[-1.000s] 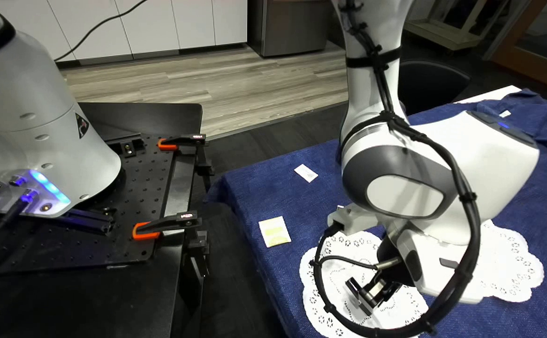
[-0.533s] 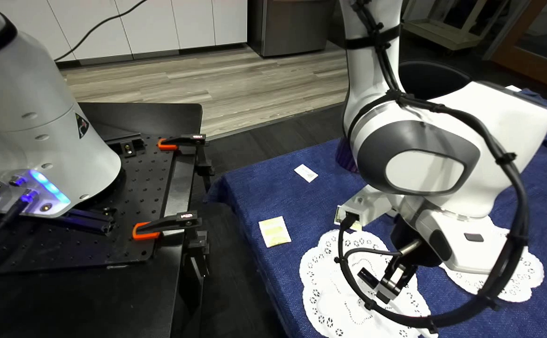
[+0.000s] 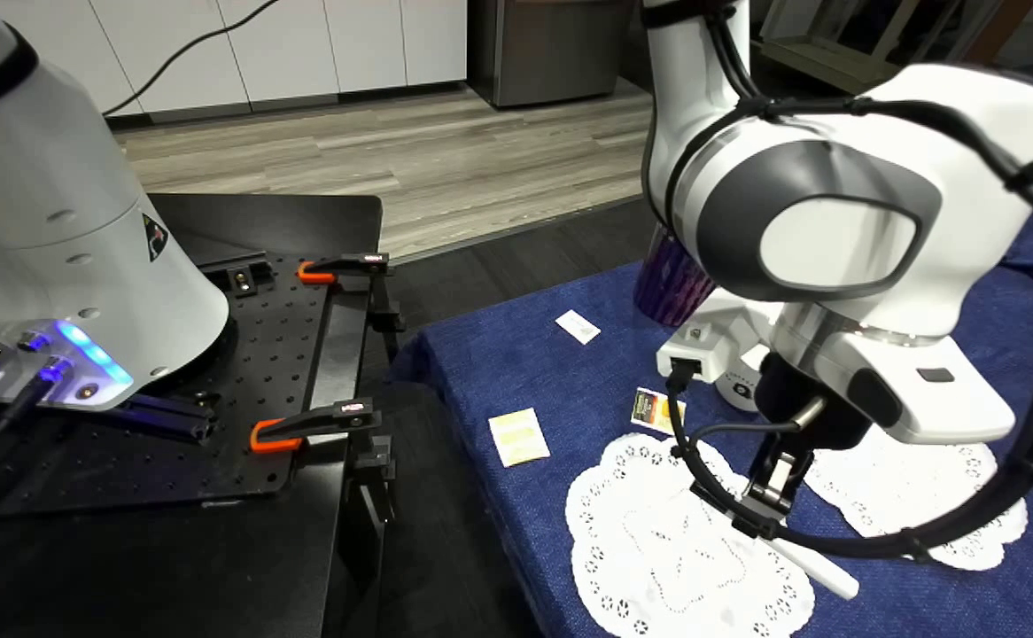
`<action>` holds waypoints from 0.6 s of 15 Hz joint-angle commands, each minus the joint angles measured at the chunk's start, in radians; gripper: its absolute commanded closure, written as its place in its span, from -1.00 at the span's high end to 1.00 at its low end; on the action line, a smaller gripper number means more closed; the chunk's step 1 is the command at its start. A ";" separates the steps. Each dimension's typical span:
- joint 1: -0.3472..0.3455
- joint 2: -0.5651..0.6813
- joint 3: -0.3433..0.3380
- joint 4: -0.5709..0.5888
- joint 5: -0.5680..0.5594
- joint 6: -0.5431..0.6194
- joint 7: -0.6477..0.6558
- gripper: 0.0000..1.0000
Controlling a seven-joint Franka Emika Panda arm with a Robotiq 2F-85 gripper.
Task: Put the marker in the white cup
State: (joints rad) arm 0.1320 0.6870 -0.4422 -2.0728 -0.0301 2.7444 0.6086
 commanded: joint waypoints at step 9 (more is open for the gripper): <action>0.145 -0.321 -0.109 -0.267 -0.273 -0.055 0.017 -0.90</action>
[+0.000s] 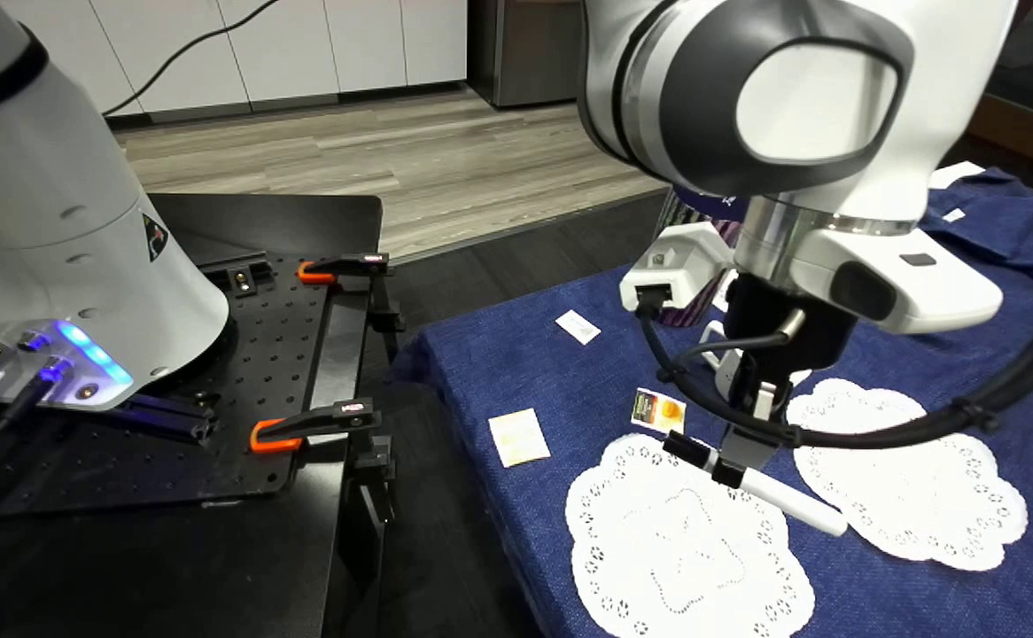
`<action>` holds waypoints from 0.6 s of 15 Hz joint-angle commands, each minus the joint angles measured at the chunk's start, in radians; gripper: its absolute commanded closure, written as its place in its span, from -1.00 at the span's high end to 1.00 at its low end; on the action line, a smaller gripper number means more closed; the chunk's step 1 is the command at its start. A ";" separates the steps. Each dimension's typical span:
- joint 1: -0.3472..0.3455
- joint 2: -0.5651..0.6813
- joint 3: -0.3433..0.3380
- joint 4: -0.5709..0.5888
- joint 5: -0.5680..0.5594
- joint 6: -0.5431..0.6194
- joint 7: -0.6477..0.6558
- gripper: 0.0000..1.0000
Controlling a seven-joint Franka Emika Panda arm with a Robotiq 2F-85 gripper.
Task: Put the marker in the white cup
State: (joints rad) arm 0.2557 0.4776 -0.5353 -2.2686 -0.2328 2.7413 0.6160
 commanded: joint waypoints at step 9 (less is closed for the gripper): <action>-0.044 -0.078 0.054 -0.032 -0.071 -0.026 0.017 -0.90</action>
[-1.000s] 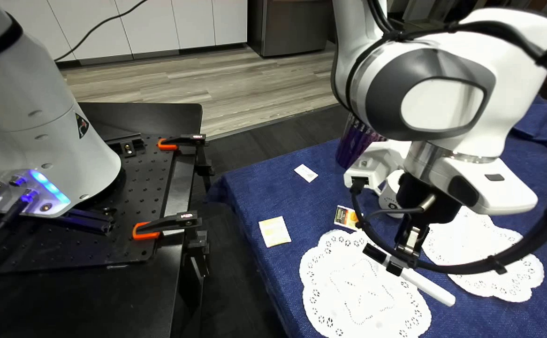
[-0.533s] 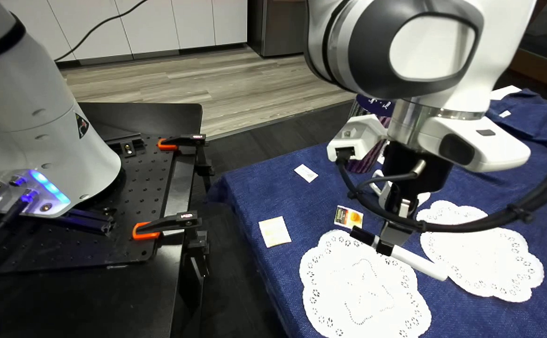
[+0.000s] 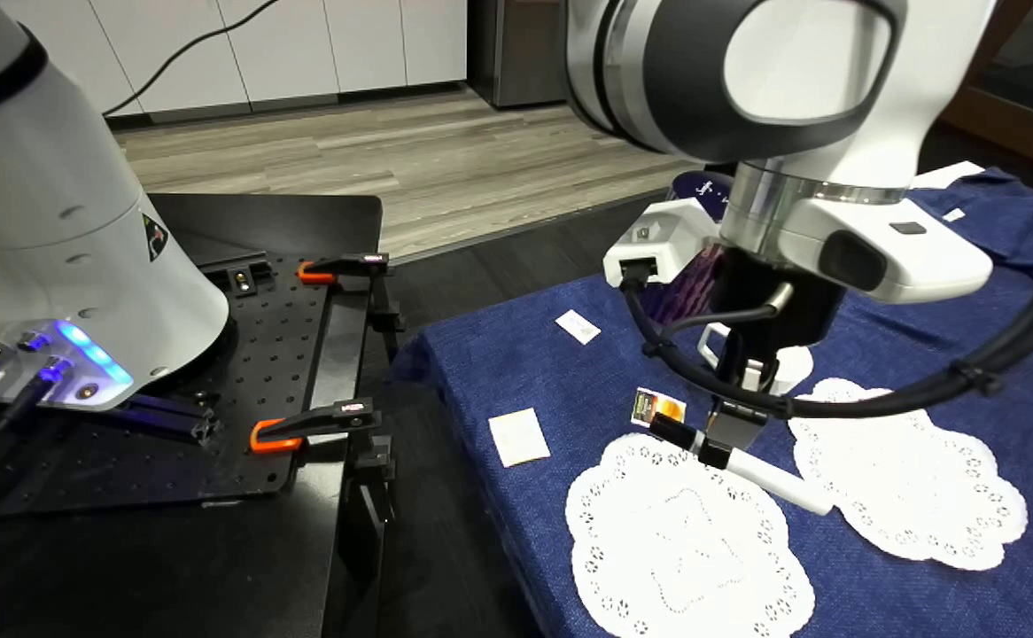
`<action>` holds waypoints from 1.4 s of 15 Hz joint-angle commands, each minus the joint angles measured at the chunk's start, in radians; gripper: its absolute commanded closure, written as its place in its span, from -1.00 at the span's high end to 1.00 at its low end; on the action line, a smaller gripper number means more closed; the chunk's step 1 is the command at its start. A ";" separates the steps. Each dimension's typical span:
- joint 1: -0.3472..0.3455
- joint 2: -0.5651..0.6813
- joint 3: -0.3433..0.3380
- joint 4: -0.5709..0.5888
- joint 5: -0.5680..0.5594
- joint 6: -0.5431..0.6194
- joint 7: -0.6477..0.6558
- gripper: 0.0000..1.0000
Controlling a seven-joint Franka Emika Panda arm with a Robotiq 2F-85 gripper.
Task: Put the marker in the white cup
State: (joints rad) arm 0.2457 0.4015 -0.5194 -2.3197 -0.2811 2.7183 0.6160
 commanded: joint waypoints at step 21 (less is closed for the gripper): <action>-0.008 -0.100 0.162 0.010 -0.168 0.041 0.012 -0.90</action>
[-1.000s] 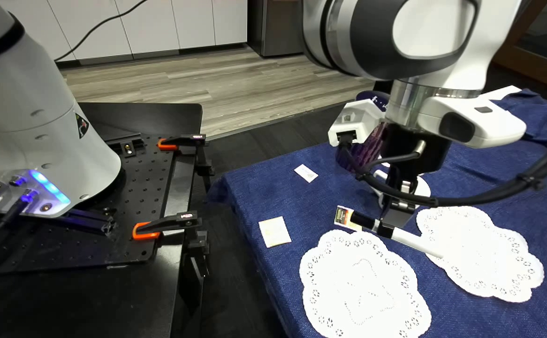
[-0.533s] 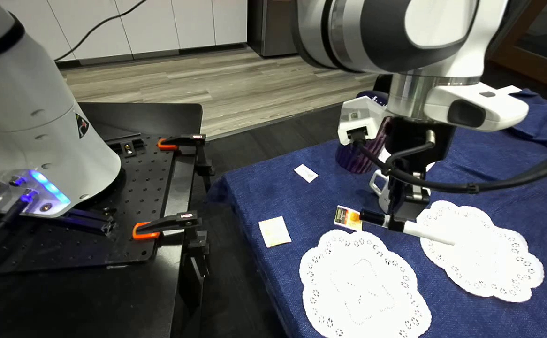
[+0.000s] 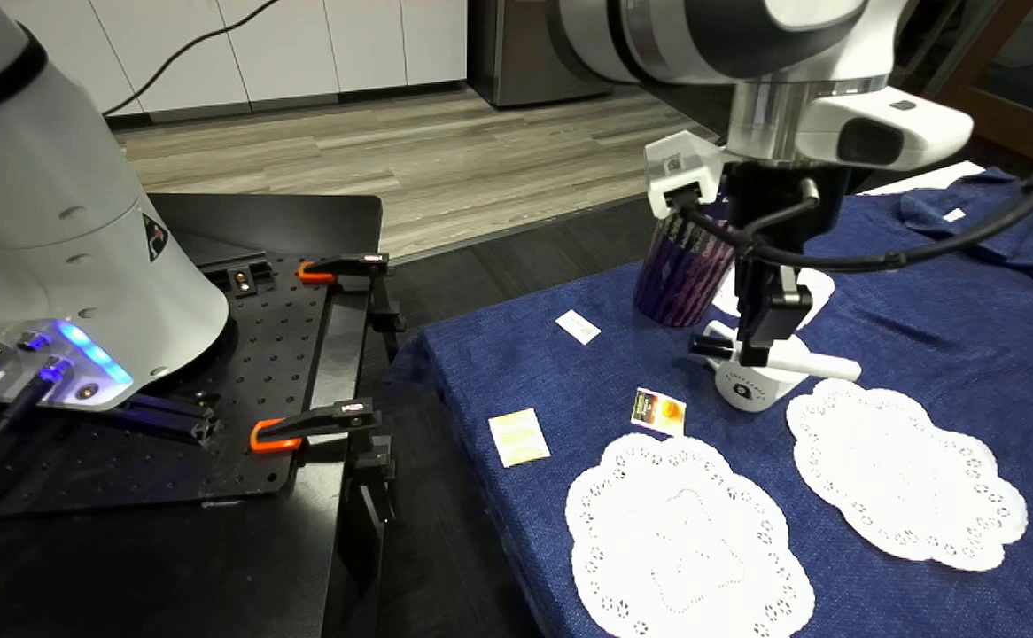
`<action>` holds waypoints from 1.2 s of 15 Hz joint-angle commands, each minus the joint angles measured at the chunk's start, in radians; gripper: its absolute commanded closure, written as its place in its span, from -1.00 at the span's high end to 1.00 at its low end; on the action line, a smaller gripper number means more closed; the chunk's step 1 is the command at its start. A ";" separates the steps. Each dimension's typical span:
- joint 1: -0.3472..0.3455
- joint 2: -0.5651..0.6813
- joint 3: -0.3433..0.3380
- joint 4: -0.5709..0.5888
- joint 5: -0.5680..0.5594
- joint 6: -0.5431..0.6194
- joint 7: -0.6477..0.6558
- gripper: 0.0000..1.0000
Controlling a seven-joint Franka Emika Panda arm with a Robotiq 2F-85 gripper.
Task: Put the marker in the white cup
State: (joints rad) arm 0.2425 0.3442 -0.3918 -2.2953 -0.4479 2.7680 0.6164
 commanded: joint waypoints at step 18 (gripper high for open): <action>-0.043 -0.092 0.153 0.037 -0.010 -0.065 0.006 -0.59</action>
State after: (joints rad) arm 0.2287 0.2540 -0.2673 -2.2607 -0.4470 2.7075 0.6163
